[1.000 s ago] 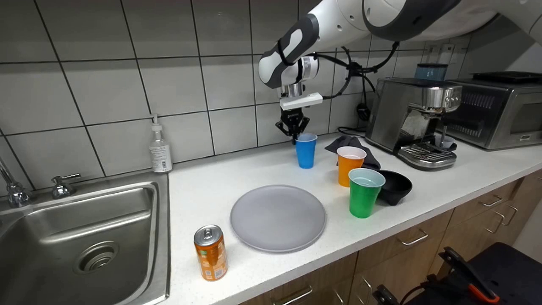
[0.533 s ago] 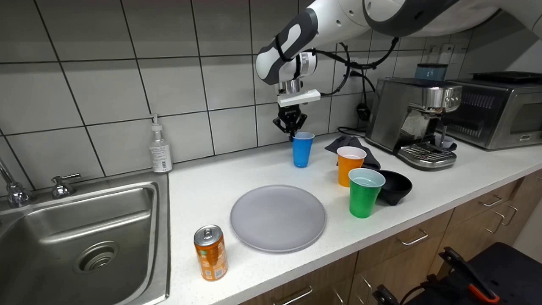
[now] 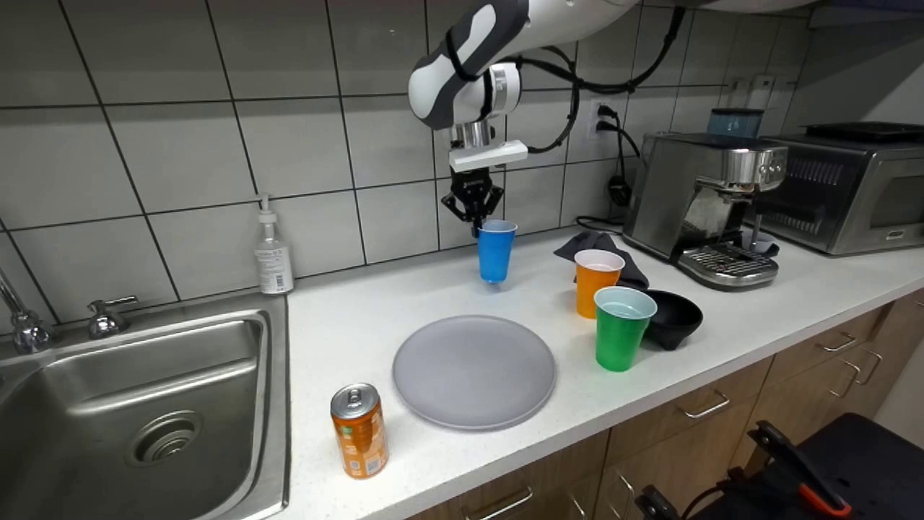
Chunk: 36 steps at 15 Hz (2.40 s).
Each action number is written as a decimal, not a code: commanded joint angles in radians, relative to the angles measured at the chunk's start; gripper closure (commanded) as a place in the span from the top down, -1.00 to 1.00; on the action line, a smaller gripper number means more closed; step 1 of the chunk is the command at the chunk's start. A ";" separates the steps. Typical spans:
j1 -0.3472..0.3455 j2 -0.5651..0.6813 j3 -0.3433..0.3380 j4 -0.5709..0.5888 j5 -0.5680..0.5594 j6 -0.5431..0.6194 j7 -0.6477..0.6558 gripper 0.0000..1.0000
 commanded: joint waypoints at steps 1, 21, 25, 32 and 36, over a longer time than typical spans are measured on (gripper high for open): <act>0.027 -0.112 0.016 -0.156 -0.015 0.032 0.038 -0.98; 0.128 -0.389 0.084 -0.533 -0.059 0.119 0.115 -0.98; 0.153 -0.404 0.102 -0.564 -0.081 0.122 0.140 -0.98; 0.194 -0.380 0.134 -0.572 -0.095 0.121 0.170 -0.98; 0.217 -0.358 0.142 -0.561 -0.108 0.131 0.186 -0.98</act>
